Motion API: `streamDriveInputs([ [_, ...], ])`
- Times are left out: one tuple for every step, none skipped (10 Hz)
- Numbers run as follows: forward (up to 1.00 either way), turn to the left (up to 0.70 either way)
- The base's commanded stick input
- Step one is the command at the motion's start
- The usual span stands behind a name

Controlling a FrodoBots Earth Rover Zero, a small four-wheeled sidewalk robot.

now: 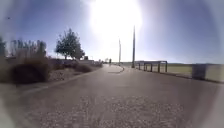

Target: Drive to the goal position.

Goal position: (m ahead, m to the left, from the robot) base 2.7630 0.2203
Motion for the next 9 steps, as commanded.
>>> streamDriveInputs([
  [1.0, 0.0],
  [1.0, 0.0],
  [1.0, 0.0],
  [1.0, 0.0],
  [1.0, 0.0],
  [1.0, 0.0],
  [1.0, 0.0],
  [1.0, 0.0],
  [1.0, 0.0],
])
